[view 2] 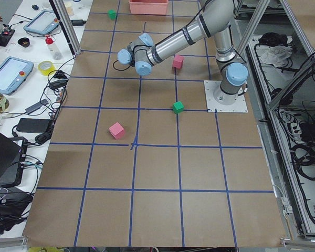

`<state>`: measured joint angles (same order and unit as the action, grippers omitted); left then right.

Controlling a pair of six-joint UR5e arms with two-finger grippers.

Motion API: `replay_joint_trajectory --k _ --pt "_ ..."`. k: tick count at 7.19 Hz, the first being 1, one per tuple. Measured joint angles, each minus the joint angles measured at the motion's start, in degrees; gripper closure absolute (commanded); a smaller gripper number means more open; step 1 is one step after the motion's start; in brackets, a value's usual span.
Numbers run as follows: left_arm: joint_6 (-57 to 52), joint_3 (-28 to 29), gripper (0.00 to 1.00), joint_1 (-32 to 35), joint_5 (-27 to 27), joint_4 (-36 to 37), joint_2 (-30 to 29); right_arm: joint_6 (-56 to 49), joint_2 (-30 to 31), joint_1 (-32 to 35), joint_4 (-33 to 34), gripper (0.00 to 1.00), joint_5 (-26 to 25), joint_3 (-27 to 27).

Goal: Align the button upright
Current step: 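Rotate the left wrist to turn the button's yellow cap upward, then lower the button upright onto the table with the left gripper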

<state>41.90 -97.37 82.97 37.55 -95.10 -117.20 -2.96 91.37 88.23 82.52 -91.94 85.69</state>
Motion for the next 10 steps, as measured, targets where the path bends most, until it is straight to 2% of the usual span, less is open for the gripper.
replay_joint_trajectory --k 3,7,10 --pt "-0.8 -1.0 1.00 -2.0 2.7 0.0 -1.1 0.0 0.1 -0.1 0.0 0.00 -0.3 -0.1" --pt "6.7 -1.5 1.00 -4.0 2.5 0.0 -2.7 0.0 0.5 -0.2 2.3 0.00 0.3 -0.4" --pt "7.5 -2.3 1.00 -4.0 2.0 0.2 -3.9 0.0 0.5 -0.1 2.9 0.00 0.3 -0.2"
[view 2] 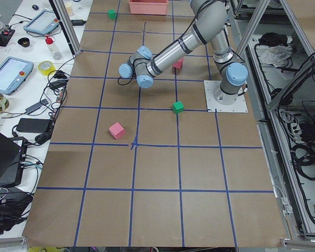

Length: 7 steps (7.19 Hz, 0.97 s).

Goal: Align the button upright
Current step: 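Lower the button upright onto the table with the left gripper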

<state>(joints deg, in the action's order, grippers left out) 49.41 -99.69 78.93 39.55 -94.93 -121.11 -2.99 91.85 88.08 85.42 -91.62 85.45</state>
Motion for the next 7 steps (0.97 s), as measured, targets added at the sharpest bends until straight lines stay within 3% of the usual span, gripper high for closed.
replay_joint_trajectory --k 7 --pt "-2.8 -1.7 1.00 0.0 -2.5 0.5 -1.3 0.0 0.0 0.0 0.9 0.00 0.0 0.1"
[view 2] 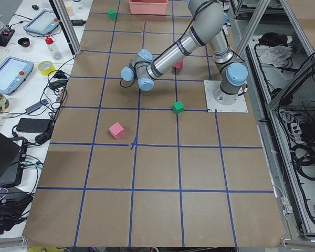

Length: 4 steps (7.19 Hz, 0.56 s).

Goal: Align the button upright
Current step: 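Lower the button upright onto the table with the left gripper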

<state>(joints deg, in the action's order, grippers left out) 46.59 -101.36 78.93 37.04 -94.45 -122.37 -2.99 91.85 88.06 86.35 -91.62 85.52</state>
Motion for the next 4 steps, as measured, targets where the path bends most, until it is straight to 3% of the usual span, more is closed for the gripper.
replay_joint_trajectory --k 2,3,4 --pt "-0.4 -0.5 1.00 0.0 -0.1 0.6 -0.1 0.0 0.0 0.0 0.0 0.00 0.0 0.0" --pt "-0.4 -0.5 0.84 0.0 0.0 0.8 -0.1 0.0 0.0 0.0 0.0 0.00 0.0 0.0" --pt "-0.4 -0.6 0.62 0.0 0.1 1.0 -0.2 0.0 0.0 0.0 0.0 0.00 0.0 0.0"
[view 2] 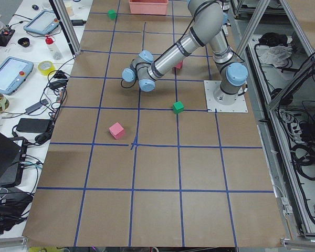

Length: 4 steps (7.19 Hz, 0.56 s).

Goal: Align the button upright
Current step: 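Lower the button upright onto the table with the left gripper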

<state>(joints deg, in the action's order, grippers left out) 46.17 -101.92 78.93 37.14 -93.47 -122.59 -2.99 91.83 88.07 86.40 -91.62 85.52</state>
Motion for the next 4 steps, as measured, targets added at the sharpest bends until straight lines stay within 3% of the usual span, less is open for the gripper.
replay_joint_trajectory --k 2,4 --pt "-0.5 -0.1 0.34 0.0 1.0 0.3 0.0 0.0 0.0 0.0 0.0 0.00 0.0 0.0" --pt "-0.7 0.0 0.20 0.0 1.7 0.5 0.1 0.0 0.0 0.0 0.0 0.00 0.0 -0.1"
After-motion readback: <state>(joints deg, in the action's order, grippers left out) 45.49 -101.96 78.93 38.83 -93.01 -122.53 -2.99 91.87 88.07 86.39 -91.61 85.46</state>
